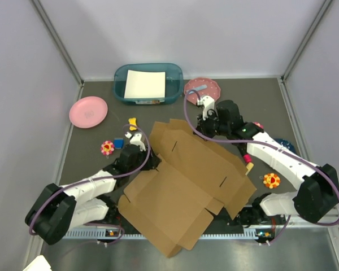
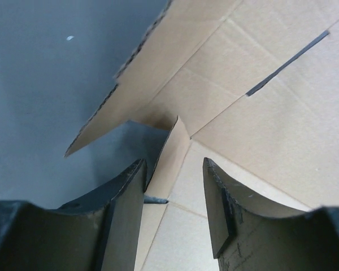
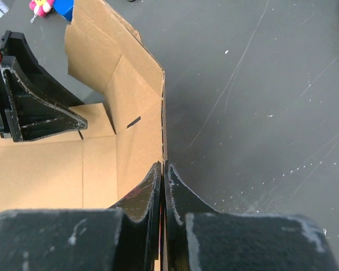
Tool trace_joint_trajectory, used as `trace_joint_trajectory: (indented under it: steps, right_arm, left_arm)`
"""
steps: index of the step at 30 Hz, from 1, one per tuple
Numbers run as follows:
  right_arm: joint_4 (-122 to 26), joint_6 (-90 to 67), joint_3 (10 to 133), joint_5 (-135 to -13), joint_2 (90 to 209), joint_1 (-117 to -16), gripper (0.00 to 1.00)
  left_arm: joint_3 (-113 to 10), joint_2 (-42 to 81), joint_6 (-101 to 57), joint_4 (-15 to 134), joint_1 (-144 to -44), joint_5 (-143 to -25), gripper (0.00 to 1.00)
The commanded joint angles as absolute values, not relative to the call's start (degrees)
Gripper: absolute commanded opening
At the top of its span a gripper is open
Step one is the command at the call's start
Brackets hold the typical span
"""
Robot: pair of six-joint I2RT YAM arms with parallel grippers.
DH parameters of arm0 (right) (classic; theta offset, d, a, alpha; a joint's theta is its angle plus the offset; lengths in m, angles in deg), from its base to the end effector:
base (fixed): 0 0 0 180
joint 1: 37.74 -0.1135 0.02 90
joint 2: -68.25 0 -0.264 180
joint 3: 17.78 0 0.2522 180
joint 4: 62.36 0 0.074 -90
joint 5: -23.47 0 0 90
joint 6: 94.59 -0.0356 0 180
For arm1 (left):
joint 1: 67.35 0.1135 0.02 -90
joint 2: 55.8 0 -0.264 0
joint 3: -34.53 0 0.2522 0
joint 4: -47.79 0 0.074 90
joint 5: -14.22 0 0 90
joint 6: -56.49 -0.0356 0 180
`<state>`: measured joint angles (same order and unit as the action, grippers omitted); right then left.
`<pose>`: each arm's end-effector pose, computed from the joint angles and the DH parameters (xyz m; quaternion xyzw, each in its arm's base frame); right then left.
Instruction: Fold the paper box
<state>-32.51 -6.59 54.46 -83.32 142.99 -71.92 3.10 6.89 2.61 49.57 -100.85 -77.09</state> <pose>0.2373 0.1736 0.2994 -0.3078 0.8132 0.2697 0.4137 0.1716 -0.1146 0.1575 -0.0146 0.8788 -0.2804 0.3858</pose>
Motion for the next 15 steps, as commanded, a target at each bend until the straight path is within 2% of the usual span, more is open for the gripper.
trace_joint_trajectory:
  steps: [1, 7, 8, 9, 13, 15]
  right_arm:
    - [-33.4, -6.7, 55.7, -84.2, 141.5, -72.7, 0.00]
    - [-33.3, -7.0, 55.8, -84.2, 141.3, -72.7, 0.00]
    - [-33.3, -6.9, 55.7, -84.1, 141.3, -72.8, 0.00]
    - [-33.2, -7.0, 55.7, -84.0, 141.2, -72.7, 0.00]
    - [-33.4, -7.0, 55.2, -83.8, 141.1, -72.9, 0.00]
    - [-33.4, -7.0, 55.1, -83.4, 141.2, -73.2, 0.00]
  left_arm:
    - [3.6, 8.1, 2.7, 42.4, -101.4, -80.7, 0.49]
    - [4.2, 9.8, 2.2, 41.3, -101.8, -81.1, 0.46]
    - [4.4, 9.4, 2.4, 41.0, -102.0, -81.1, 0.43]
    - [4.8, 9.0, 2.4, 39.7, -102.2, -81.1, 0.33]
    - [6.9, 6.1, 1.4, 35.0, -103.9, -82.0, 0.13]
    - [7.0, 5.7, 0.0, 33.6, -106.0, -82.3, 0.10]
